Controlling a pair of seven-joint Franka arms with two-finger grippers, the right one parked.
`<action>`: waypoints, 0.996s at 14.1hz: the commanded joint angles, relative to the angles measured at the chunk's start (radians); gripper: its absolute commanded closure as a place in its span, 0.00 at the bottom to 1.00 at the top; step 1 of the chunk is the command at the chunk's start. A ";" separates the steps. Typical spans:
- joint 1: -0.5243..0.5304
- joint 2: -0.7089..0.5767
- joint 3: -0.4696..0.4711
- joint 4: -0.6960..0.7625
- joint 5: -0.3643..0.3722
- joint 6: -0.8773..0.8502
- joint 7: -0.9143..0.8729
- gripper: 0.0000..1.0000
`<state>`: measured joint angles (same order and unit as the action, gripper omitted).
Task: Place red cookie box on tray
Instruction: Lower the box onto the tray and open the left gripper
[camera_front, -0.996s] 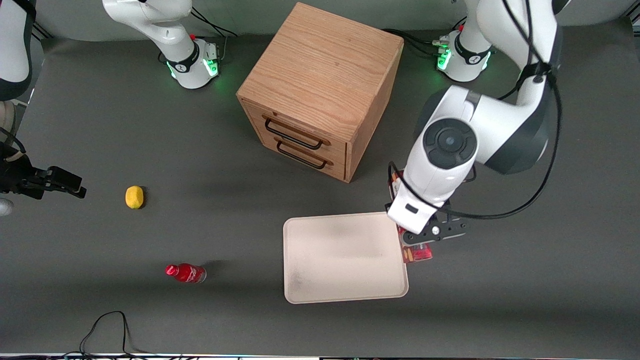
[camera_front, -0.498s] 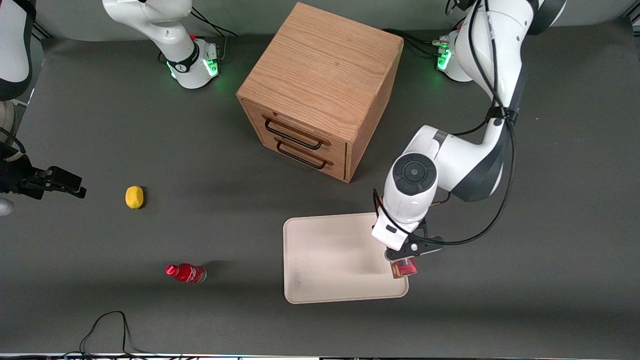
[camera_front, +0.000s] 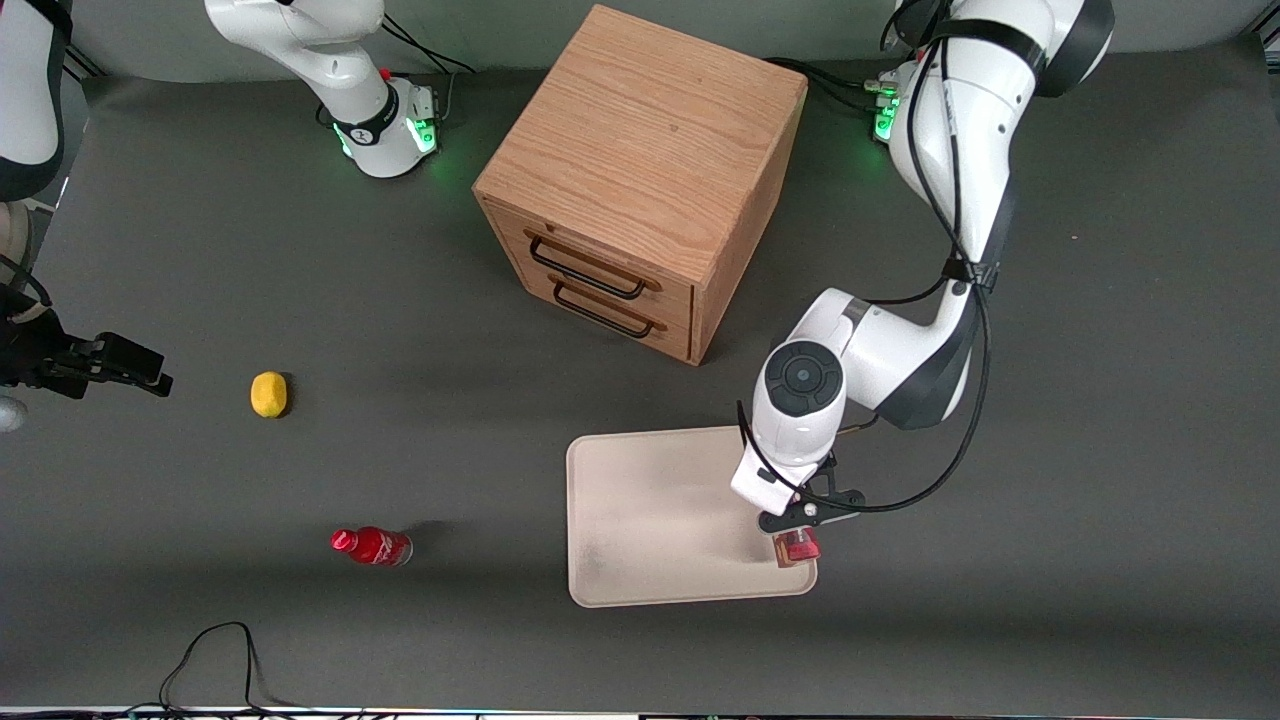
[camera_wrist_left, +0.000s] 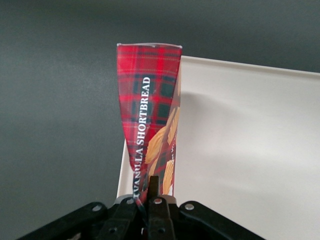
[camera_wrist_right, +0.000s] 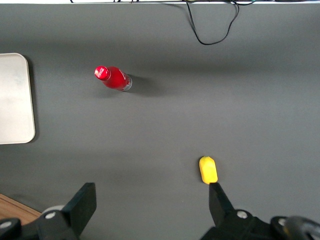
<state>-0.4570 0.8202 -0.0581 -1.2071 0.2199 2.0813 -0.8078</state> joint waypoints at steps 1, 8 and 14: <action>-0.015 0.010 0.014 -0.021 0.030 0.046 -0.027 1.00; -0.011 0.040 0.015 -0.037 0.030 0.111 -0.027 1.00; -0.003 0.040 0.017 -0.038 0.038 0.125 -0.011 0.00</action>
<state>-0.4558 0.8706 -0.0490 -1.2349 0.2423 2.1922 -0.8081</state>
